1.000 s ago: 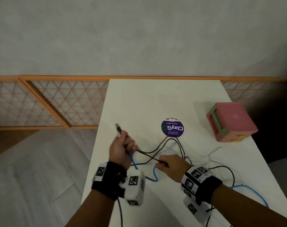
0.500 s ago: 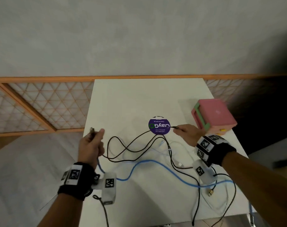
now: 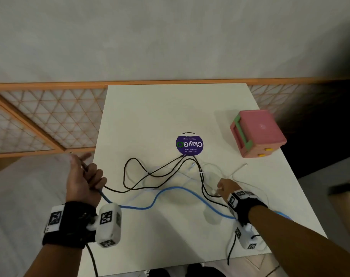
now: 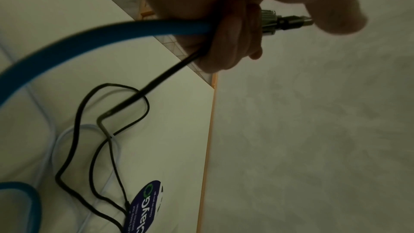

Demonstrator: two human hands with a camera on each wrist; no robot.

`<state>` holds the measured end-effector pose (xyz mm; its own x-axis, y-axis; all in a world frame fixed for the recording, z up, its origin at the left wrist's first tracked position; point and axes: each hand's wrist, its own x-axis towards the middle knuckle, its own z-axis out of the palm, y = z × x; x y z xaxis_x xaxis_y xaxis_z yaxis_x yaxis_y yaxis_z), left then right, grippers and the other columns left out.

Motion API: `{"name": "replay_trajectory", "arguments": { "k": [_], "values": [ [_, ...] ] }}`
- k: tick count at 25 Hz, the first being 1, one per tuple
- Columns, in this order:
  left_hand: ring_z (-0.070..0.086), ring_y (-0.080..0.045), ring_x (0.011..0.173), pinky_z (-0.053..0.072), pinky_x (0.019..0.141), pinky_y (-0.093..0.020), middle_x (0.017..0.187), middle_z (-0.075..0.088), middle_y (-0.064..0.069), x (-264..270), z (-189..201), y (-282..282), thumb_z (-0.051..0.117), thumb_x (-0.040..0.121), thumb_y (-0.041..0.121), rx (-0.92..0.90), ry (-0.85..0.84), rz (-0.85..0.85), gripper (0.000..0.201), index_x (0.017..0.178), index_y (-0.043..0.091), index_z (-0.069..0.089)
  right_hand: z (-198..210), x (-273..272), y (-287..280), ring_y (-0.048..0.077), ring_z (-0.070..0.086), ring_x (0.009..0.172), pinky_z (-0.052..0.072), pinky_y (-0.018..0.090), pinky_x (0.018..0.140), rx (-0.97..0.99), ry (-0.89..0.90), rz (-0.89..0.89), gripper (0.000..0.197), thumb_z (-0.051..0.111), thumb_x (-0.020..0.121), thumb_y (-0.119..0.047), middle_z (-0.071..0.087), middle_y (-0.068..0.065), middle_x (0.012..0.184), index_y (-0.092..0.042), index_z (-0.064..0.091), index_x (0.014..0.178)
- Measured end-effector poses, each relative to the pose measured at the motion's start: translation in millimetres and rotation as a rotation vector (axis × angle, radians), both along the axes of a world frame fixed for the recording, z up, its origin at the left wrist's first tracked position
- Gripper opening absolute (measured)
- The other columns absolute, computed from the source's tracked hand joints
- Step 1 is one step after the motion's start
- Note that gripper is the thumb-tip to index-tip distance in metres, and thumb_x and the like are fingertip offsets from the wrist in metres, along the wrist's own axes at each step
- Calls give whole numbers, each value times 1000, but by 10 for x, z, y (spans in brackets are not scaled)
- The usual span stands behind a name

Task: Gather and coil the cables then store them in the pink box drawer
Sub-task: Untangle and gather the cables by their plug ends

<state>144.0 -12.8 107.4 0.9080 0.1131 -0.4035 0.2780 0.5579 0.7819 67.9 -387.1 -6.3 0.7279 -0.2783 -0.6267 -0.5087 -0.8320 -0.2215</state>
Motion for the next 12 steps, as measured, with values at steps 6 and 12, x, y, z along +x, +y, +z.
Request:
{"name": "replay_trajectory", "arguments": {
  "k": [6, 12],
  "values": [
    [19, -8, 42, 24, 40, -18, 48, 33, 11, -50, -74, 26, 37, 98, 47, 65, -40, 85, 36, 70, 25, 49, -137, 55, 165, 30, 50, 112, 41, 37, 93, -18, -9, 26, 13, 54, 86, -35, 47, 10, 105, -22, 53, 87],
    [39, -8, 43, 45, 48, -19, 51, 41, 11, 5, -64, -33, 35, 99, 40, 55, -82, 99, 39, 67, 27, 53, -278, 11, 150, 29, 57, 102, 45, 35, 88, 32, -99, -7, 23, 58, 83, -37, 56, 8, 103, -16, 55, 91]
  ]
}}
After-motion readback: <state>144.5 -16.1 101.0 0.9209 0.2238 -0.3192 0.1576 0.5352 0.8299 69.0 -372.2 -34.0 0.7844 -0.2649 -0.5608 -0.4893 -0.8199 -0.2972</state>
